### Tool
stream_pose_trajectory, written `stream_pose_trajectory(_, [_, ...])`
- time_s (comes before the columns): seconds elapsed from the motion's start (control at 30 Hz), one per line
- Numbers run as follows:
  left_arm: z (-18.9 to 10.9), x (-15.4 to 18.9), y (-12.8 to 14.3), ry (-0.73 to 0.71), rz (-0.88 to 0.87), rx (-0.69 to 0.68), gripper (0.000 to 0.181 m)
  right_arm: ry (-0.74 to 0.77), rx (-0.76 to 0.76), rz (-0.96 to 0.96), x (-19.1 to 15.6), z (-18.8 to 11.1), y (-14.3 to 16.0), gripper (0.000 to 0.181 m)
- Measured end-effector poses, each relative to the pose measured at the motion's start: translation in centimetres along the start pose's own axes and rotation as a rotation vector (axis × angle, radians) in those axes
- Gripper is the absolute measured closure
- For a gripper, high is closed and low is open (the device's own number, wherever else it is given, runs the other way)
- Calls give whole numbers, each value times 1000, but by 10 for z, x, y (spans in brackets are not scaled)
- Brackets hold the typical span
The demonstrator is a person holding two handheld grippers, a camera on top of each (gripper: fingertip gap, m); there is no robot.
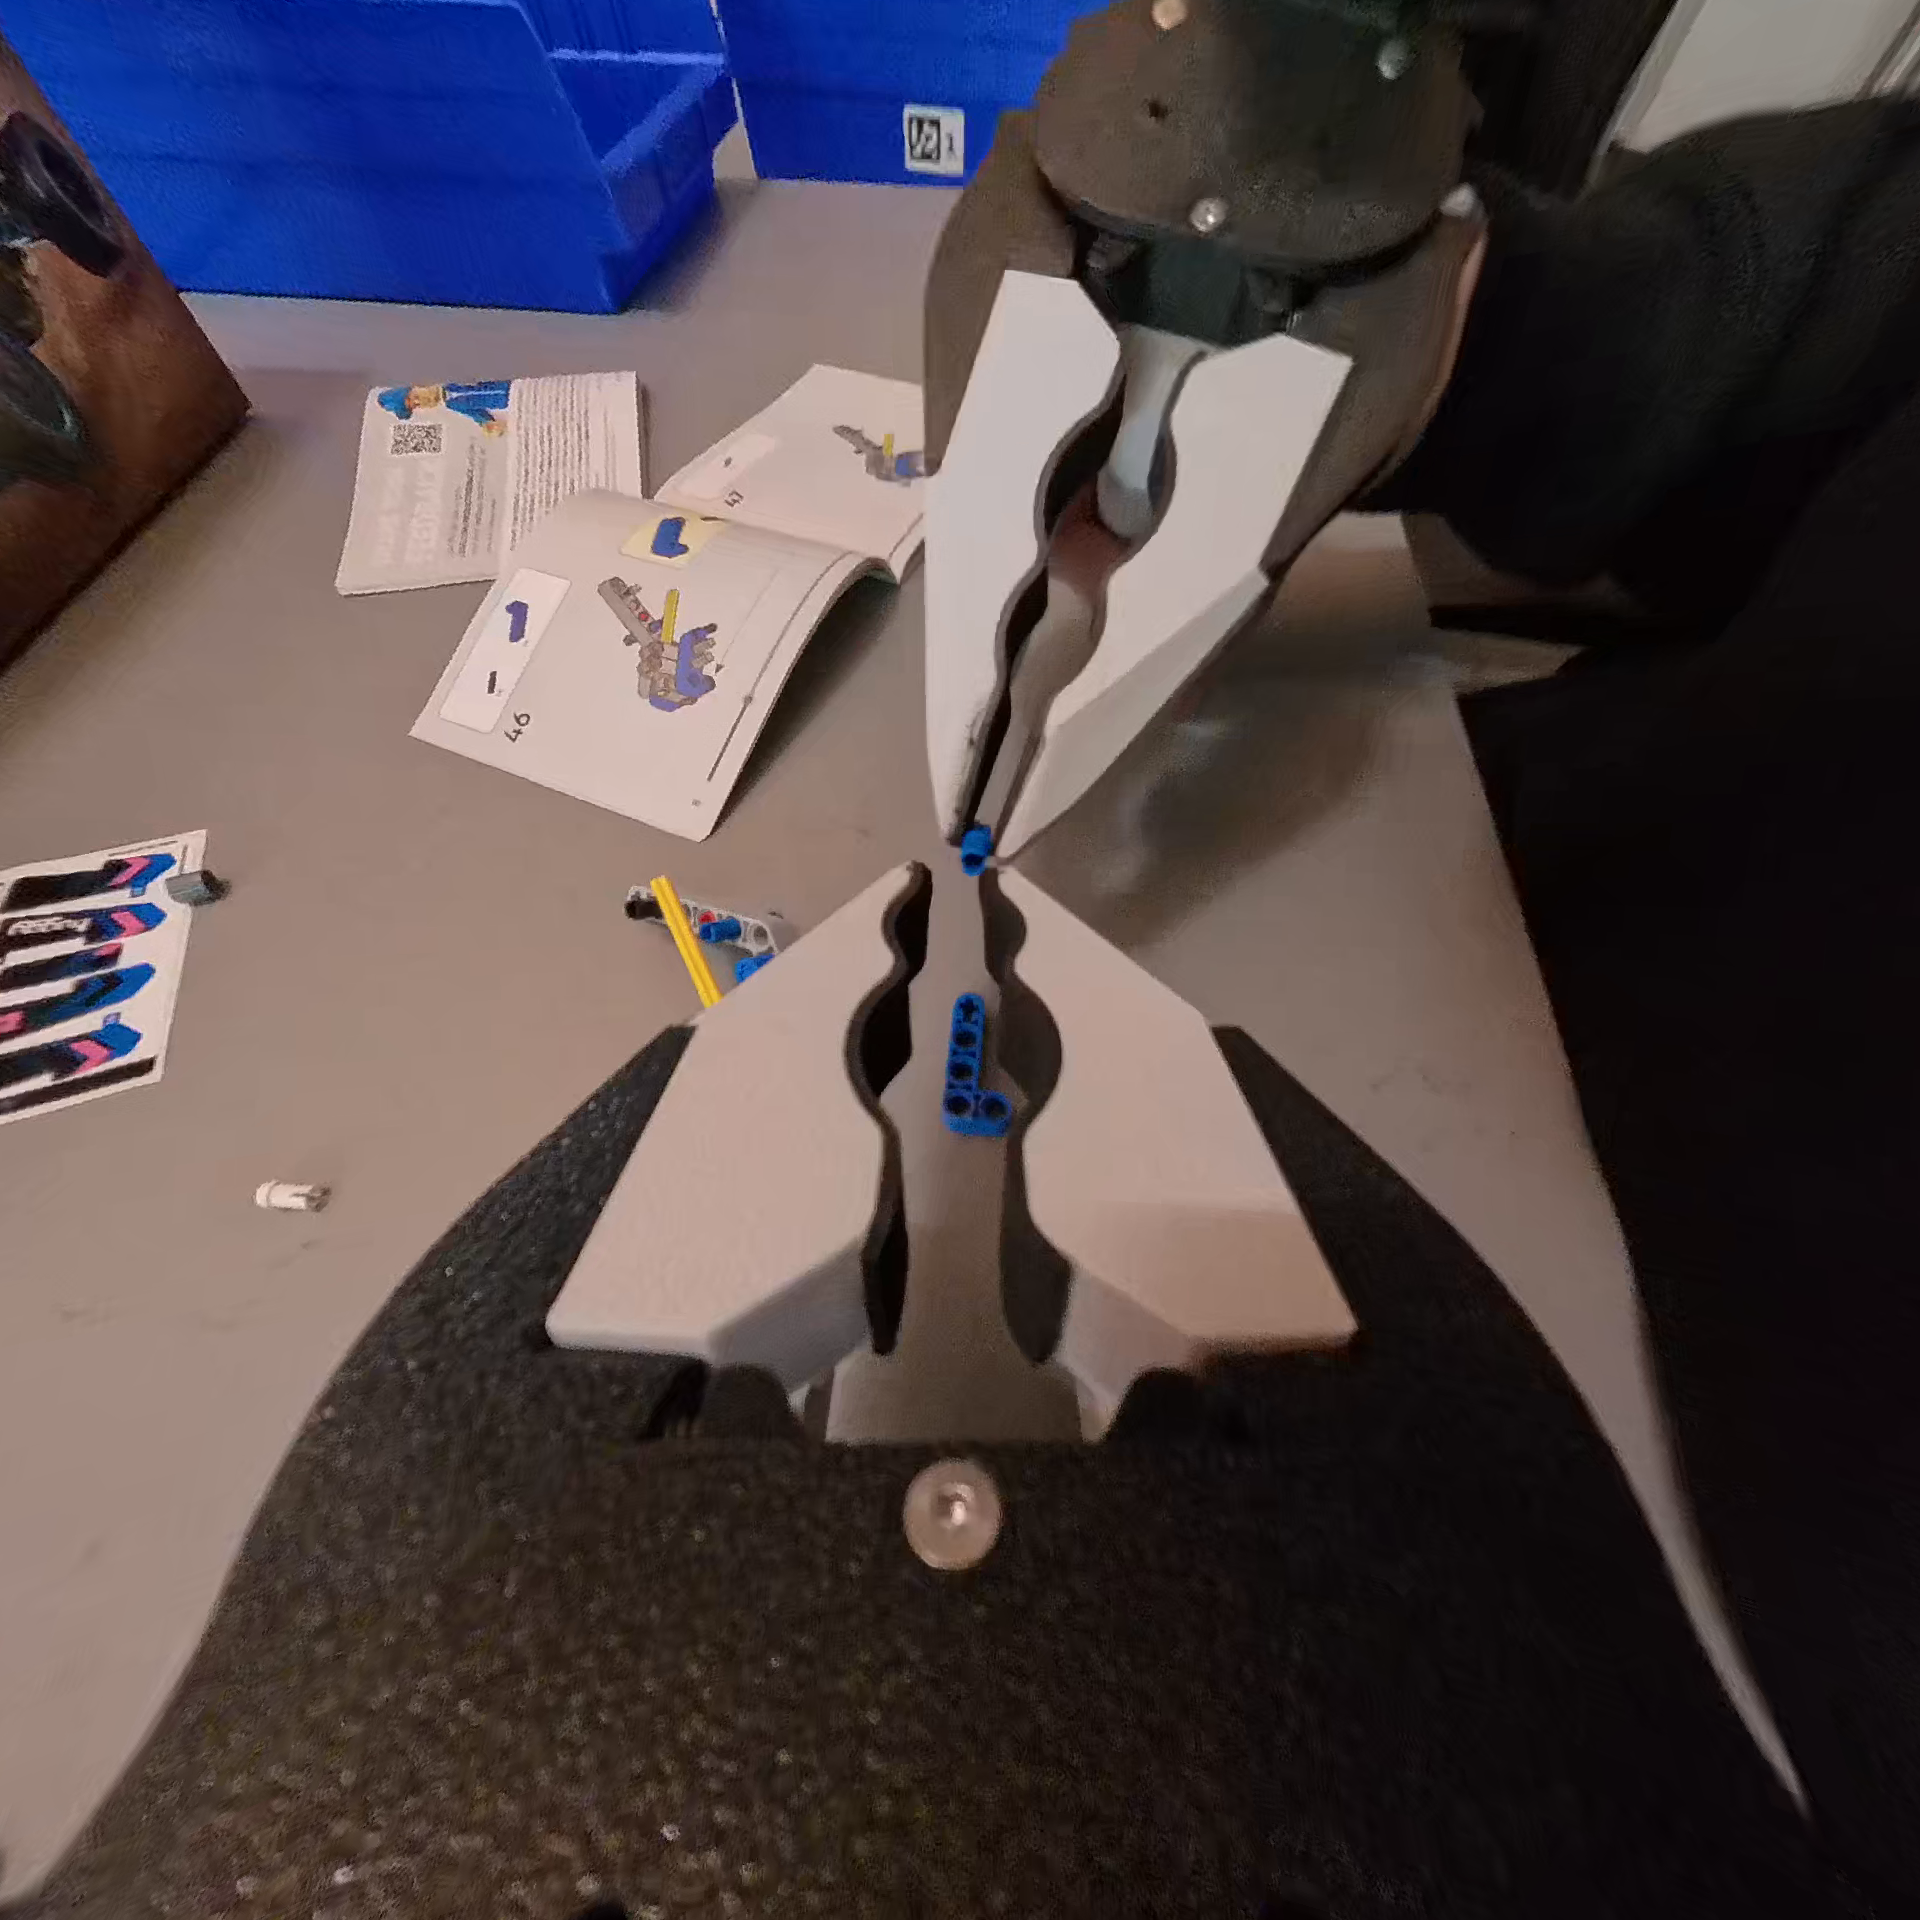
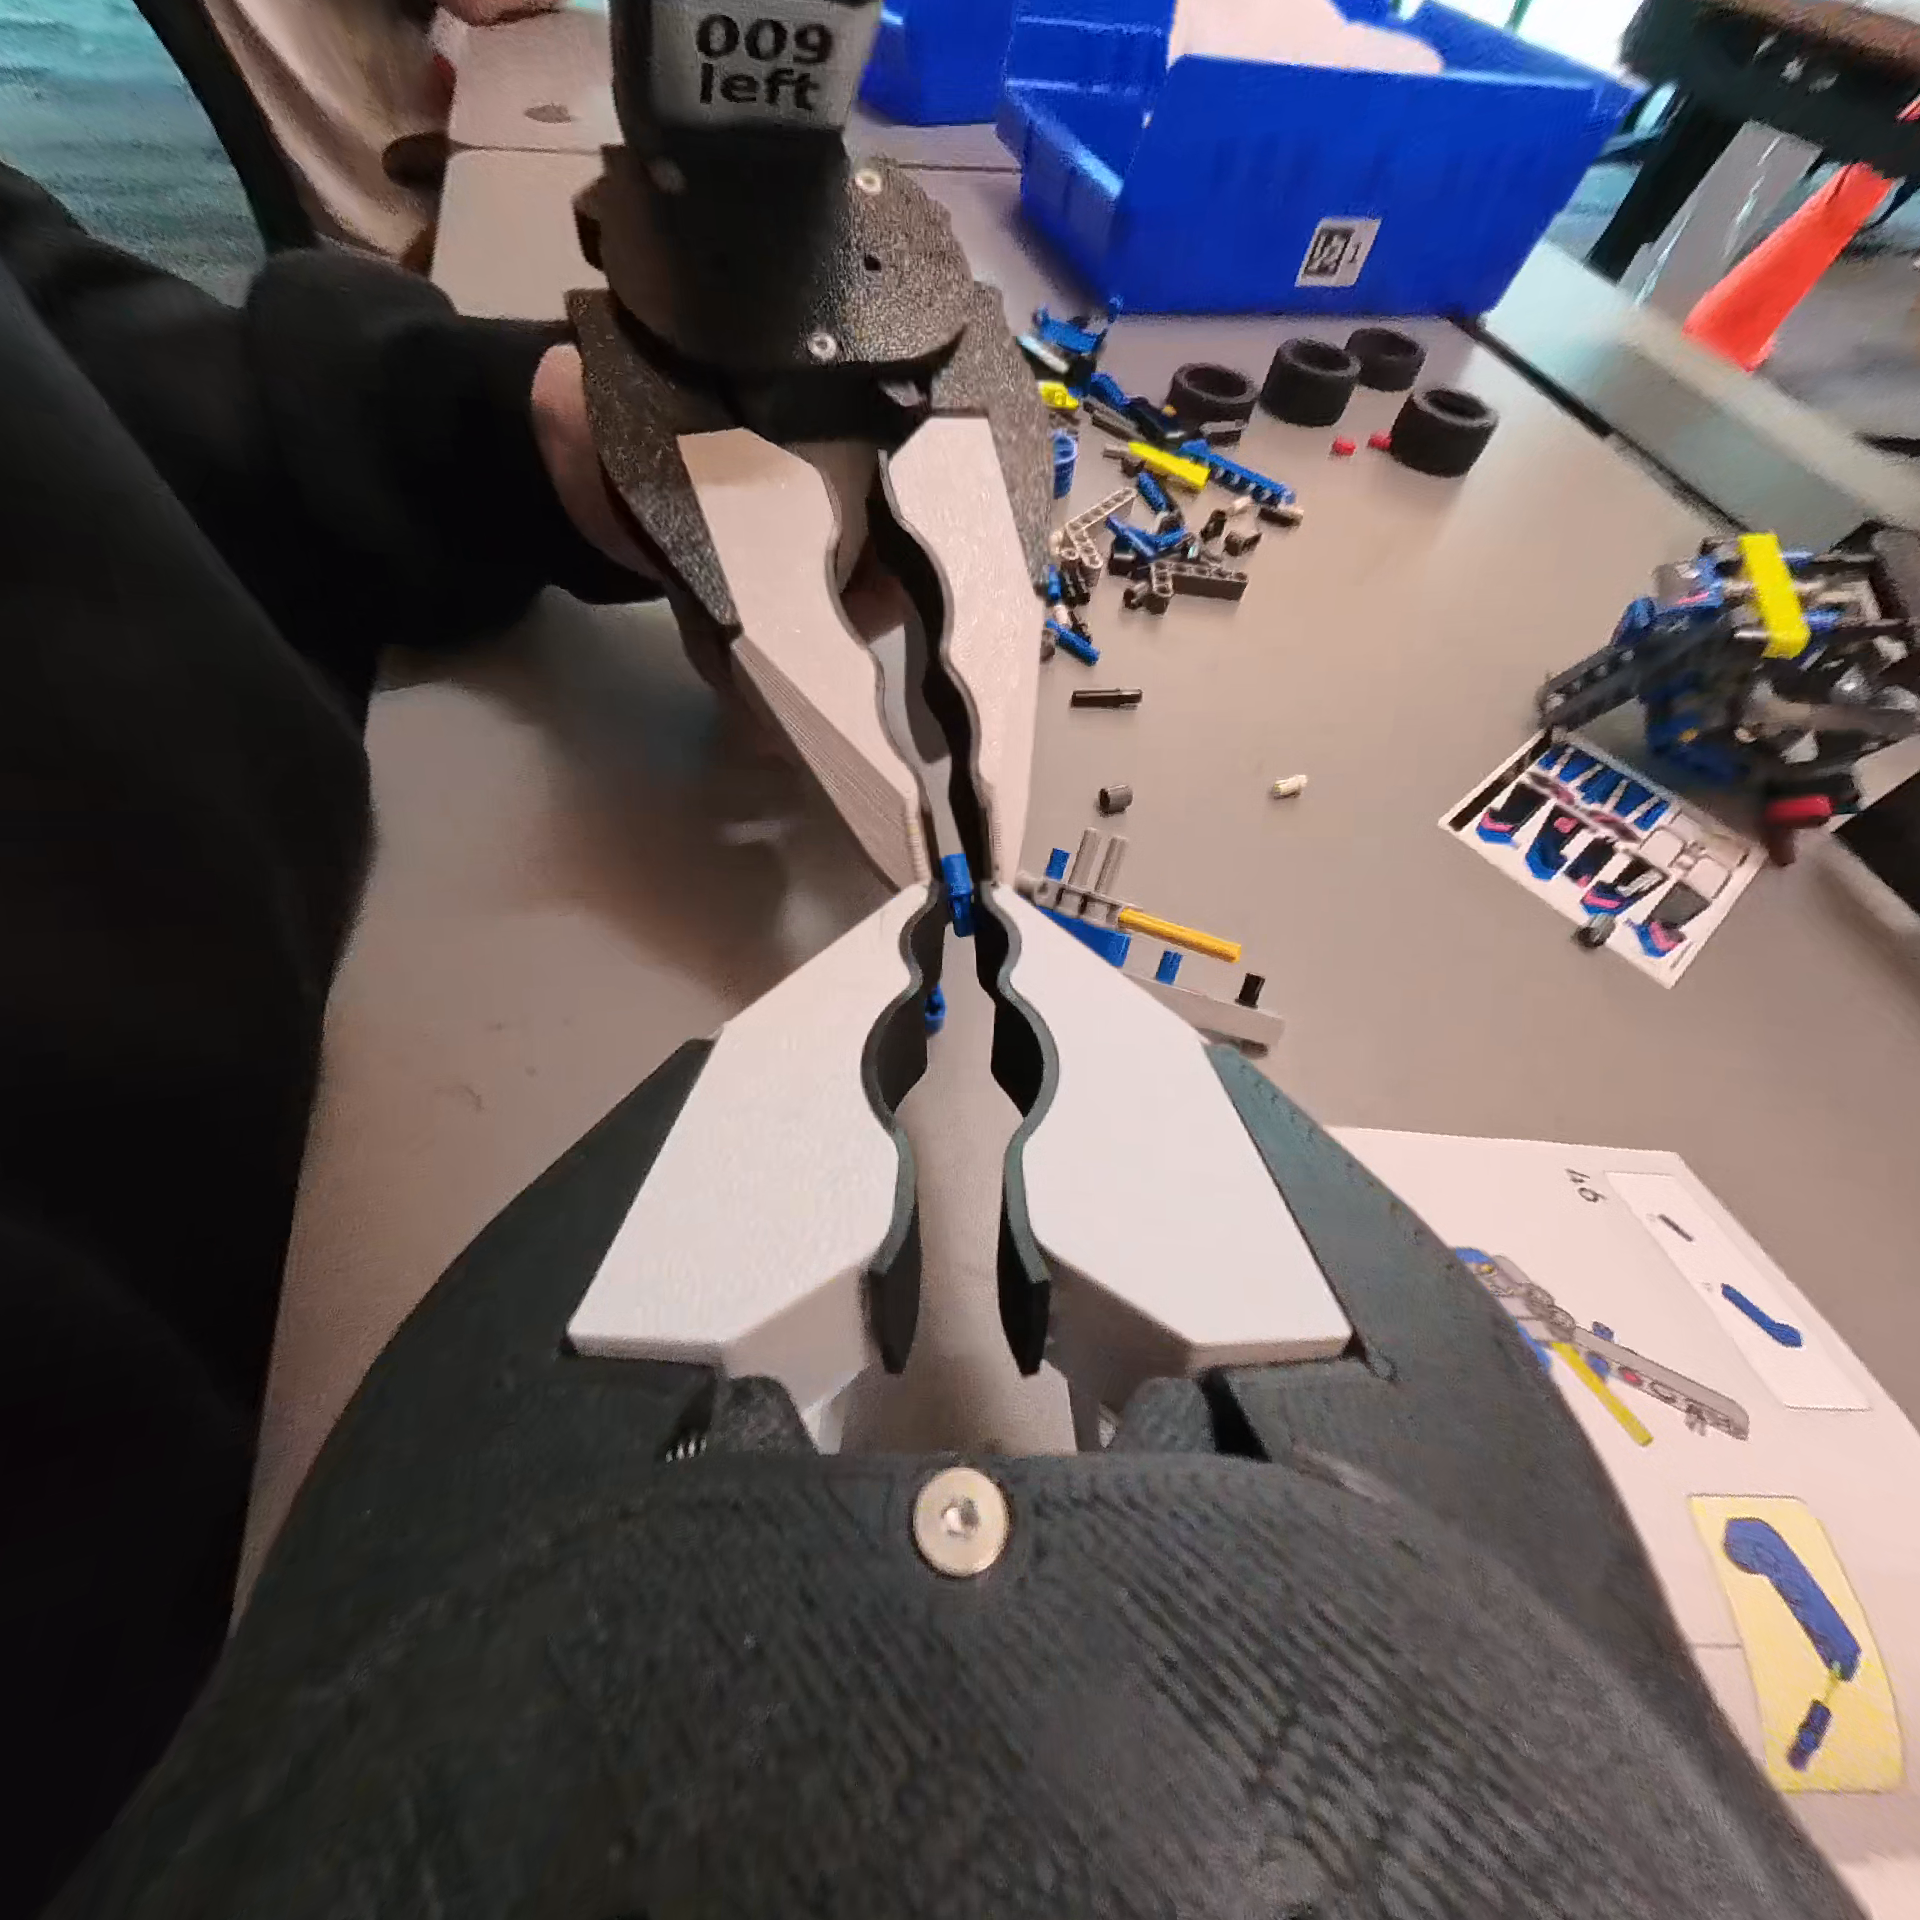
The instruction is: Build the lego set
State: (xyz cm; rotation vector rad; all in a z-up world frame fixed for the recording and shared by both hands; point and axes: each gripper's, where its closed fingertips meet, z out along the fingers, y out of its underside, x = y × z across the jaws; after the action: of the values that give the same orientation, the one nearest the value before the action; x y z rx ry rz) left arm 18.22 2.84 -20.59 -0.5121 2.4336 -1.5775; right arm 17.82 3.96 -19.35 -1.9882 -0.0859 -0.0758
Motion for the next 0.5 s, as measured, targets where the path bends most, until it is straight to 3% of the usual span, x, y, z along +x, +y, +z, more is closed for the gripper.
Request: stream_pose_trajectory(0.5, [-10, 6, 9, 40, -2, -35, 179, -9, -3, -57, -8, 10, 4, 178])
